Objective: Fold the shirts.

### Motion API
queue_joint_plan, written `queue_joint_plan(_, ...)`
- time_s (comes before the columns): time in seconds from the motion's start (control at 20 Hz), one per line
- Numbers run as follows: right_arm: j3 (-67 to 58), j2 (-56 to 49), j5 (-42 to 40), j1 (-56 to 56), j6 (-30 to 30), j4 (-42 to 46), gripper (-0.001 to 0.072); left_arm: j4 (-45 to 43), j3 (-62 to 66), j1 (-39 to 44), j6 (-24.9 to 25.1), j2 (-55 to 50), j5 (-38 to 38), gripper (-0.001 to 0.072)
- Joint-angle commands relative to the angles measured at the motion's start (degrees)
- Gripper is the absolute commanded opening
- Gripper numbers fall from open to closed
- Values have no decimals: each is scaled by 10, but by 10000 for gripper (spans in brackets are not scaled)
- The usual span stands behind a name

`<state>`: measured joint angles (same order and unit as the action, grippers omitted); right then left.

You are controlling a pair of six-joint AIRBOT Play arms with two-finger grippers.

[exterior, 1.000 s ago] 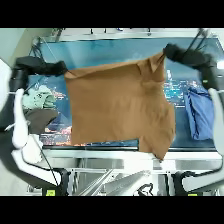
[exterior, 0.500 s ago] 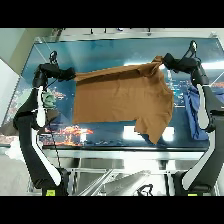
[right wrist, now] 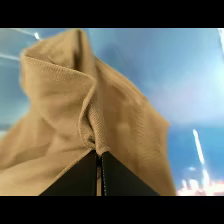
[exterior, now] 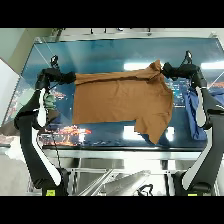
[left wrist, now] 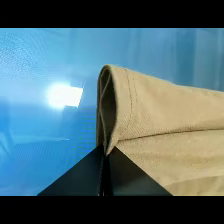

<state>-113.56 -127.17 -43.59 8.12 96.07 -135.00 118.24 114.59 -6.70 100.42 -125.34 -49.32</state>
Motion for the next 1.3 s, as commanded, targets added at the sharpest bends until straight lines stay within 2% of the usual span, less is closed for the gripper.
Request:
queue_joint_plan(0.0, -1, -11, -9, -4, 0, 0, 20, -2, -3, 18, 18, 0, 34, 16)
queue_joint_plan(0.25, -1, -15, -10, -6, 0, -3, 22, -1, -3, 27, 20, -1, 39, 16)
queue_joint_plan(0.3, -2, -13, -10, -6, 0, -2, 23, -1, -2, 27, 20, 1, 37, 52)
queue_joint_plan(0.35, -3, -6, -15, -6, 0, -3, 34, -1, 4, 27, 20, 2, 28, 348)
queue_joint_plan(0.4, -3, 6, -20, -5, 0, -2, 183, -1, 17, 27, 20, 2, 11, 657)
queue_joint_plan(0.45, -3, 22, -28, -2, 2, 0, 478, -1, 34, 24, 20, 3, -12, 696)
queue_joint_plan(0.5, -3, 41, -39, 2, 2, 7, 592, 0, 49, 21, 20, 9, -37, 697)
queue_joint_plan(0.65, -3, 117, -109, 38, -1, 38, 595, -3, 52, 0, 19, 66, -111, 698)
queue_joint_plan(0.75, -3, 170, -187, 71, 1, 57, 595, -1, 45, -30, -11, 119, -193, 697)
queue_joint_plan(0.9, -2, 236, -310, 115, 1, 85, 595, -2, -65, -69, -30, 205, -292, 696)
queue_joint_plan(1.0, 3, 269, -377, 137, 1, 90, 594, 0, -183, -78, -30, 248, -303, 696)
queue_joint_plan(1.1, 31, 306, -431, 157, 1, 90, 593, 6, -305, -71, -19, 280, -271, 696)
queue_joint_plan(1.25, 122, 377, -438, 188, 7, 90, 593, 53, -423, -38, 21, 288, -233, 696)
